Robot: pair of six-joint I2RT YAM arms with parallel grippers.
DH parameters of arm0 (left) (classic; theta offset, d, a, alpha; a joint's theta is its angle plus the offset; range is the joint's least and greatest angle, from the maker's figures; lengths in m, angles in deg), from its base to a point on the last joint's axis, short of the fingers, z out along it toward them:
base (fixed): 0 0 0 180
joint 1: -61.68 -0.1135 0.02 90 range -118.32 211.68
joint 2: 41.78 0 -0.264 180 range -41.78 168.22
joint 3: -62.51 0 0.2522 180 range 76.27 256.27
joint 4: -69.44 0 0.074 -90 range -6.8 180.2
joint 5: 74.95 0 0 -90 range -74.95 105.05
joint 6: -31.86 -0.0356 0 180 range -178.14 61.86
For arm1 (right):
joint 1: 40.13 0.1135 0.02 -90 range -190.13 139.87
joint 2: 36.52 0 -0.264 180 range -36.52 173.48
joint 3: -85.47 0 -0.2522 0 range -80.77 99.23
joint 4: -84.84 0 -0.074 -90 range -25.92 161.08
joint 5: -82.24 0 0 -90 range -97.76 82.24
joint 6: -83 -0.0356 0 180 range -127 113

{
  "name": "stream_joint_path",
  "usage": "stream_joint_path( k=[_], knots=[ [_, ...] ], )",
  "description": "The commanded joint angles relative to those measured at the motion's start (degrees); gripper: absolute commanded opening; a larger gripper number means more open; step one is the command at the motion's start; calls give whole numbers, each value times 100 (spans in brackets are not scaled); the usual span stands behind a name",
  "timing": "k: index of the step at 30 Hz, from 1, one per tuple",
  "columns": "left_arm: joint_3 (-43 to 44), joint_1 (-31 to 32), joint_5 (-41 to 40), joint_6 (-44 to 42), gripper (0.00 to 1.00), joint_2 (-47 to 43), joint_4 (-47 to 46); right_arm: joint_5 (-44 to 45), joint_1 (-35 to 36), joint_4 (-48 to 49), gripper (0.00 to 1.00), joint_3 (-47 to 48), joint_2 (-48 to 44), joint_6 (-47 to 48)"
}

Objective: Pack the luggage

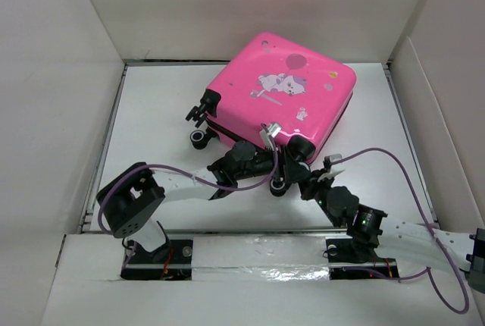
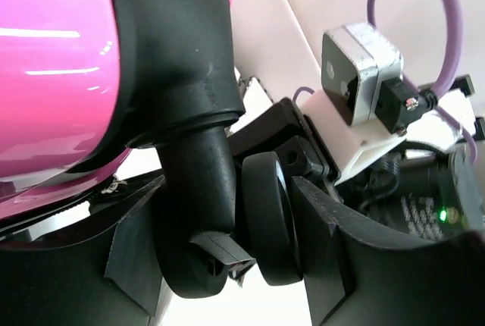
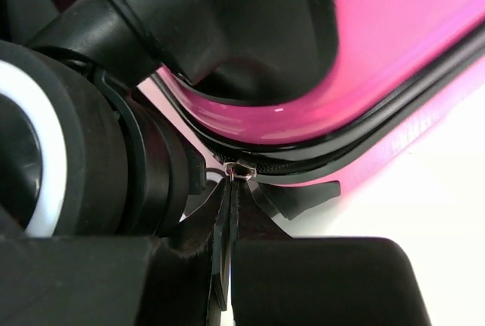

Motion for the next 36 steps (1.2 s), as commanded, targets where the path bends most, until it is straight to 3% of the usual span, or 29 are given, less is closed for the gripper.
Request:
stream_joint_path(
  k=[1, 3, 4, 8, 10, 15, 18, 19, 22, 26, 30, 36],
  knots=[
    [774, 60, 191, 172, 50, 262, -1047, -92, 321, 1485, 0, 33, 61, -330],
    [1010, 60, 121, 251, 45, 350, -1108, 180, 557, 1494, 0, -11, 149, -444],
    [1073, 60, 77, 286, 34, 438, -1143, 477, 655, 1529, 0, -3, 193, -488],
    [1713, -97, 190, 611, 10, 719, -934, 1340, 1226, 1713, 0, 252, 491, -41],
    [2354, -150, 419, 857, 4, 982, -758, 1883, 1489, 2247, 0, 165, 676, 518],
    [3593, 51, 279, 674, 4, 1396, 226, 2203, 1543, 4699, 0, -187, 1773, 1505],
    [3693, 201, 313, 690, 24, 1581, 421, 2194, 1543, 5307, 0, 128, 2617, 2076],
    [3623, 201, 357, 743, 44, 1590, 395, 2177, 1543, 5456, 0, 199, 2793, 2269],
    [2895, 87, 437, 875, 70, 1197, 53, 2212, 1543, 6037, 0, 200, 3146, 2298],
    [1779, -343, 306, 560, 87, 248, 243, 2300, 1543, 5600, 0, -195, 2665, 1420],
    [1067, -1046, 191, -47, 92, -693, 1403, 2239, 1439, 3835, 0, -284, 1584, 787],
    [1038, -2338, -406, -969, 91, -2161, 3767, 2168, 1377, 2726, 0, -380, 203, 716]
  ],
)
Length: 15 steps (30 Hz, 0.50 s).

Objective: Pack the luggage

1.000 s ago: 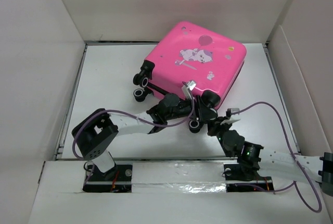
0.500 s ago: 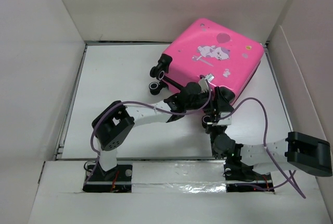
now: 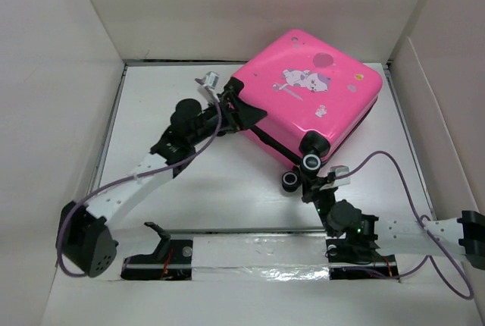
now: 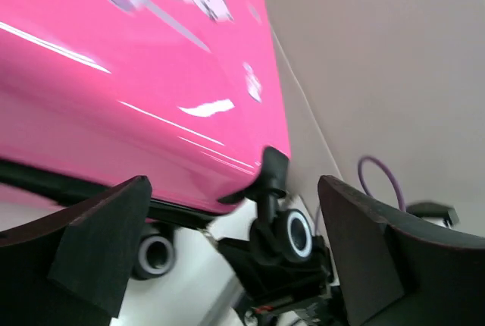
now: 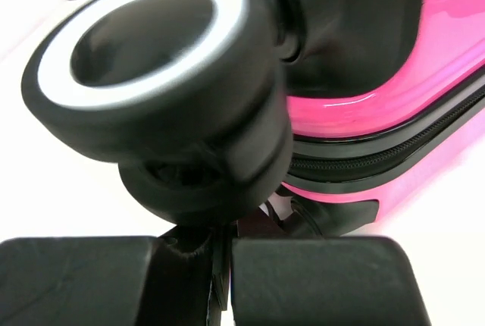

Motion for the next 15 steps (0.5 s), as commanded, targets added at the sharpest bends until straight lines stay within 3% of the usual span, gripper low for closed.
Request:
stream_joint_path(
  k=[1, 6, 8, 13, 15],
  knots=[
    [142, -461, -332, -863, 86, -697, 1388, -428, 67, 144, 0, 179, -547, -441],
    [1161, -1498, -963, -2572, 85, -411, 3515, -692, 14, -77, 0, 337, -321, -441],
    [1583, -1605, -1229, -3033, 87, 11, 4129, -745, 14, -77, 0, 407, -206, -353],
    [1882, -1578, -2342, -3490, 92, 617, 3992, -894, 14, -85, 0, 478, -213, -221],
    [1892, -1693, -2346, -3571, 92, 750, 3826, -947, -38, -234, 0, 478, -319, -238]
  ],
)
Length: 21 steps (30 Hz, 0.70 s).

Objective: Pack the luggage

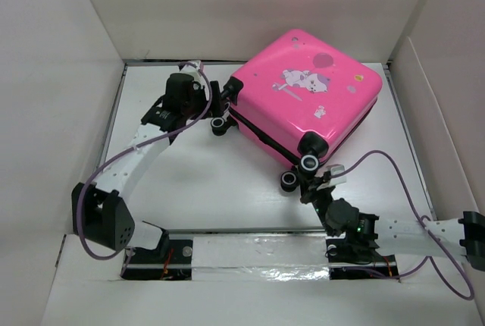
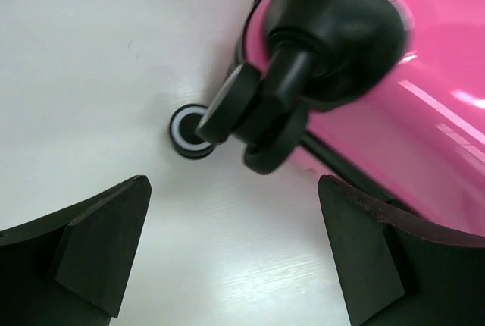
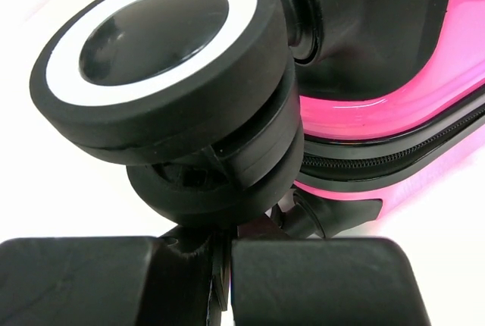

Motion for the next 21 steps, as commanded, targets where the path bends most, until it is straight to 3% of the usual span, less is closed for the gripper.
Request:
stream_joint_path(
  k=[1, 6, 12, 21],
  knots=[
    [196, -93, -371, -651, 92, 226, 66, -628, 19, 357, 0, 327, -201, -114],
    [178, -93, 202, -1038, 94, 543, -348, -866, -192, 226, 0, 257, -465, -140],
    [327, -32, 220, -1301, 96, 824, -832, -980, -192, 287, 0, 247, -334, -184],
    [732, 82, 519, -1477, 89, 1387, -902, -1024, -192, 392, 0, 344, 9, -211]
  ],
)
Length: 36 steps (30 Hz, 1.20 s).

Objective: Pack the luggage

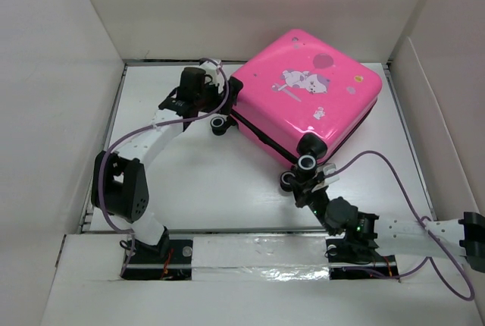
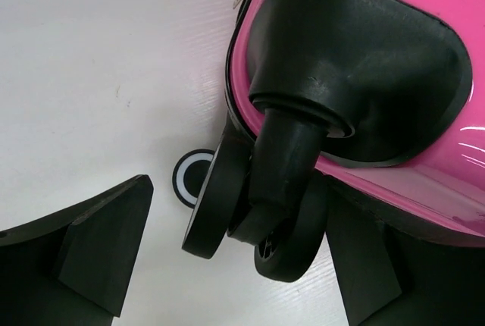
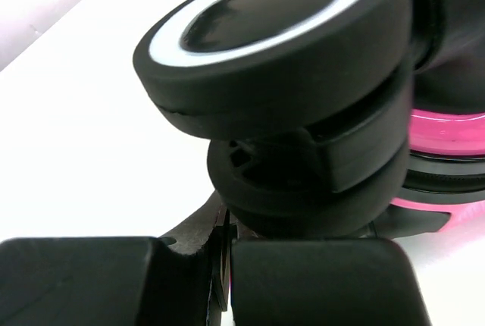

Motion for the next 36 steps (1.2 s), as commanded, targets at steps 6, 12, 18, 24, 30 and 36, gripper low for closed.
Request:
stream_joint_path(
  k=[6, 12, 18, 24, 30, 36],
  knots=[
    [422, 67, 314, -138, 68, 137, -415, -72, -20, 552, 0, 299, 73, -93],
    [536, 137, 587, -24, 5, 234, -564, 60, -20, 150, 0, 491, 12, -189],
    [-499, 137, 657, 477, 0, -73, -1293, 220, -239, -2054, 11, 1168, -761, -734],
    [-1264, 427, 324, 1768, 0, -310, -1926, -1425, -565, -3881, 75, 2467, -1158, -585],
    [-2854, 1436, -1764, 2603, 0, -1355, -2445, -222, -827, -5132, 95, 3460, -1342, -533],
    [-3963, 2218, -2408, 3026, 0, -2690, -2481, 52, -2589, -6091, 100, 4244, -1027, -226]
  ],
)
